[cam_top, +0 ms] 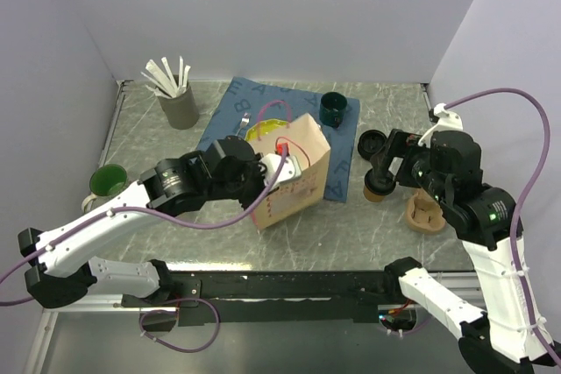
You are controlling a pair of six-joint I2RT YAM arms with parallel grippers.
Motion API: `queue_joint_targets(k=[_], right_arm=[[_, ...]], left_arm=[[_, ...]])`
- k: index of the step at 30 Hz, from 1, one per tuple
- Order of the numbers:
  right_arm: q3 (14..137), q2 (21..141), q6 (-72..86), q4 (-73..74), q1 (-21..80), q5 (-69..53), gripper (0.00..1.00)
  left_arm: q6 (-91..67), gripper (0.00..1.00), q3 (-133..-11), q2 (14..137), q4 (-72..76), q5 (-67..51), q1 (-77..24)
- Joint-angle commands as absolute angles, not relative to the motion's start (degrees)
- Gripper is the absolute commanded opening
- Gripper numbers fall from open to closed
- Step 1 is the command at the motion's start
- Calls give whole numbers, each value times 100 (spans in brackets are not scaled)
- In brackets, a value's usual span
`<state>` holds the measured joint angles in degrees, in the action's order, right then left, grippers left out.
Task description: Pack the takeout coffee
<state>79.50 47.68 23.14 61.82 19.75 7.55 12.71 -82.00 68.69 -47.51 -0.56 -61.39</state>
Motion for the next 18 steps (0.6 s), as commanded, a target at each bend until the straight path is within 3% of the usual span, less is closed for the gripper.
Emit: queue_joint_targets(k=[1, 4, 10, 11, 14, 18], right_arm=[[8138, 4869, 2364, 5783, 1995, 747, 100], [8148, 4957, 2329, 5810, 1995, 756, 100], [8138, 5010, 2294, 5757, 1995, 703, 100], [8156, 5036, 2242, 5766, 2004, 694, 100], [8244, 5133, 2162, 5774, 2004, 659, 100], [8288, 5273, 2039, 5704, 1995, 388, 100]], left_arm=[[1574, 1, -7937, 6750, -4491, -448, -6179], [1608, 2, -7919, 6820, -4719, -782, -6179], [1617, 36, -7919, 6724, -4825, -687, -6170], [1574, 51, -7954, 6706, -4825, -599, -6170], [1319, 71, -7963, 6548, -4563, -107, -6170], [540, 79, -7928, 6302, -4071, 709, -6170]])
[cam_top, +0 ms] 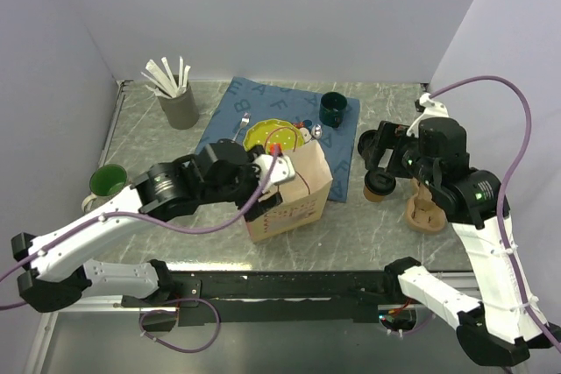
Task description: Pack the takeout coffee
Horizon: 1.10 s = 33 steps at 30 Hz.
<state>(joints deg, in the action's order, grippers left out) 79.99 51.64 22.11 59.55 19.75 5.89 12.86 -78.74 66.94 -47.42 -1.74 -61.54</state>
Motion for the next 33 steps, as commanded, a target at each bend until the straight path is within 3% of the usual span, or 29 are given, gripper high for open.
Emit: queue_joint_targets(k=[1, 6, 11, 13, 14, 16, 18, 23, 33], right_arm=[[8297, 5300, 2022, 5687, 1995, 343, 100], [8376, 5554, 1916, 5678, 1995, 115, 100], [8438, 5713, 1951, 5643, 2004, 26, 100], [8402, 5748, 1969, 5599, 2004, 26, 100], [8402, 5757, 1969, 5573, 2004, 26, 100], [8402, 5818, 1969, 5581, 2004, 26, 100], [8359, 5853, 1986, 5581, 2004, 26, 100], [8235, 5871, 2030, 5528, 2004, 26, 100], [8297, 6091, 2039, 5502, 2004, -202, 100]], left_arm=[[275, 80, -7945, 6302, -4017, 1043, -6170], [-1480, 90, -8419, 6669, -4437, 2202, -6170], [-3442, 90, -9061, 7267, -5447, 2734, -5916], [-3621, 83, -9280, 7426, -5834, 2400, -5653], [-3752, 63, -9351, 7549, -6019, 2530, -5643], [-4410, 57, -9457, 7611, -6414, 2977, -5634], [-4684, 66, -9527, 7612, -6547, 3137, -5616], [-5228, 66, -9738, 7454, -7030, 3612, -5511], [-5967, 67, -9202, 7470, -7286, 2980, -5476]])
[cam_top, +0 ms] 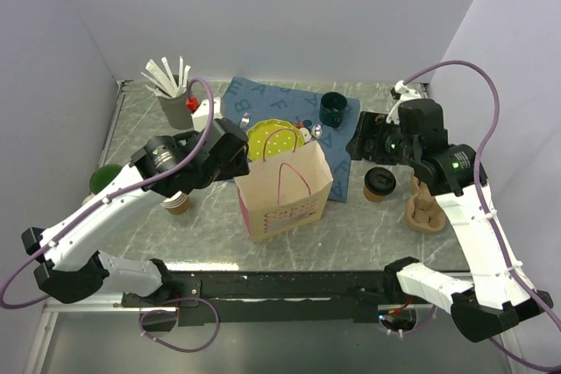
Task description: Pack the takeout coffee
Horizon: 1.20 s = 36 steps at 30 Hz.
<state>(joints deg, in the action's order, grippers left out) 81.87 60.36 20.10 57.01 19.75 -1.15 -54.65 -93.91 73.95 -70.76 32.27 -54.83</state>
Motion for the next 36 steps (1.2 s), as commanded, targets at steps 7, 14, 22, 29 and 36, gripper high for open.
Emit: queue_joint_targets(k=[7, 14, 22, 29, 36], right_arm=[[8209, 6100, 2065, 5528, 2004, -272, 100], [8279, 6082, 2022, 5809, 2004, -80, 100], [8560, 6170, 2100, 6574, 2004, 482, 100], [8771, 6390, 2057, 6969, 1907, 852, 100], [8868, 6565, 2179, 7110, 1417, 792, 100]], left_arm=[[-5854, 53, -8965, 7603, -6760, 2540, -5476], [-5152, 24, -8728, 7462, -6549, 2198, -5327], [-4202, 19, -8490, 7295, -6126, 1336, -4545], [-3587, 21, -8525, 7347, -6073, 563, -4395], [-3436, 38, -8841, 7488, -6389, 736, -4403]])
